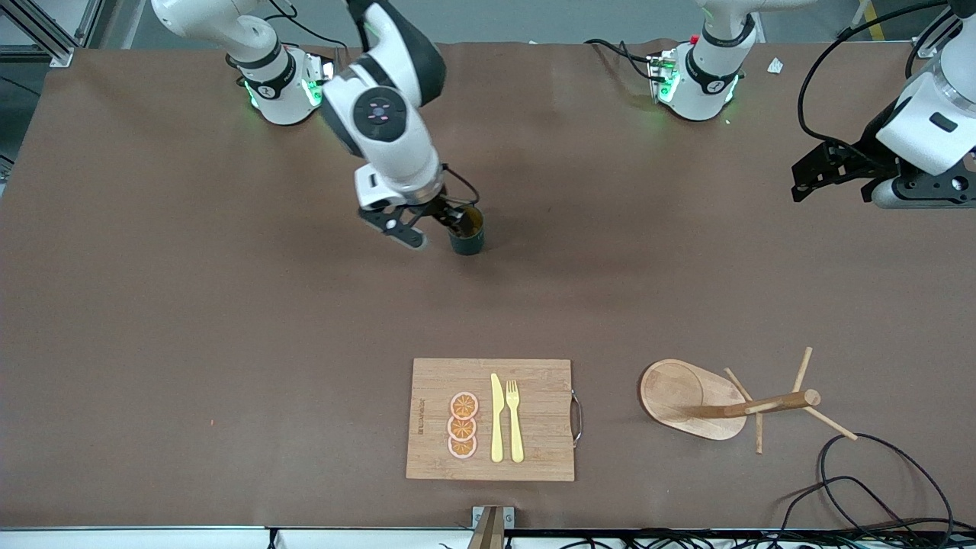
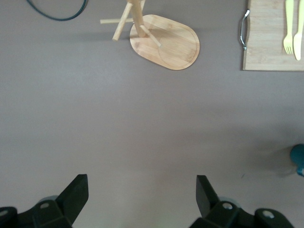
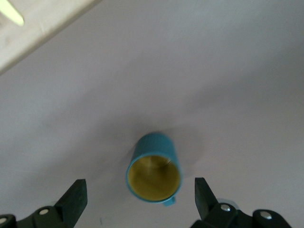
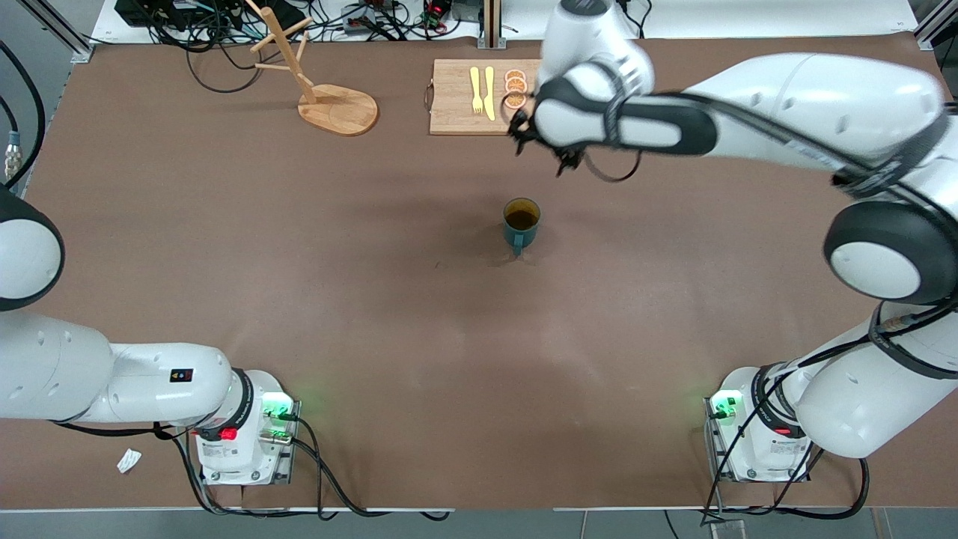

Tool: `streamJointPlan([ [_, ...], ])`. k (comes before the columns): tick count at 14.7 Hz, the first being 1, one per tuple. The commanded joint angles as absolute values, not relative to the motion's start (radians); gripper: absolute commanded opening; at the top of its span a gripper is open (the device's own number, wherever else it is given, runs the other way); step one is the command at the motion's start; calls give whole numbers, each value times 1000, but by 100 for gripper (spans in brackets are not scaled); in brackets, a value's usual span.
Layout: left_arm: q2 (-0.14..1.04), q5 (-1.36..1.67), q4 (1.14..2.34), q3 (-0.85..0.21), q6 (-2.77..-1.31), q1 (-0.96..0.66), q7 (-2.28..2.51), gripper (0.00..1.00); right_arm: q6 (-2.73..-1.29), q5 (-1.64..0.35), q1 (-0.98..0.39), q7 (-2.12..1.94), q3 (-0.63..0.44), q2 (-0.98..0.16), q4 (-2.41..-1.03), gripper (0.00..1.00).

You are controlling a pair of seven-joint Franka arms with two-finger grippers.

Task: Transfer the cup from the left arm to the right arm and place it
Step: 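Lower the right gripper onto the mug rim and close it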

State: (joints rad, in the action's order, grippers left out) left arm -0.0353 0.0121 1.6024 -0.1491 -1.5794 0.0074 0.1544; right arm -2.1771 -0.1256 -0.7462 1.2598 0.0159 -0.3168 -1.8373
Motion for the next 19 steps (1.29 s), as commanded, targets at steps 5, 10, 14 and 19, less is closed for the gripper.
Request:
streamJointPlan([
  [5,-38,18,1626,-152,-1582,15,189,100,-2359,-137,-845,1374,2,-501,-1835,100],
  [10,-38,28,1612,-147,-1582,18,175,100,-2369,-127,-845,1364,2,-534,-1818,42],
  [14,-35,29,1612,-146,-1586,15,186,100,-2353,-126,-831,1286,0,-532,-1815,3],
  [19,-28,28,1612,-144,-1594,18,166,100,-2274,-115,-813,1110,-5,-528,-1789,0],
])
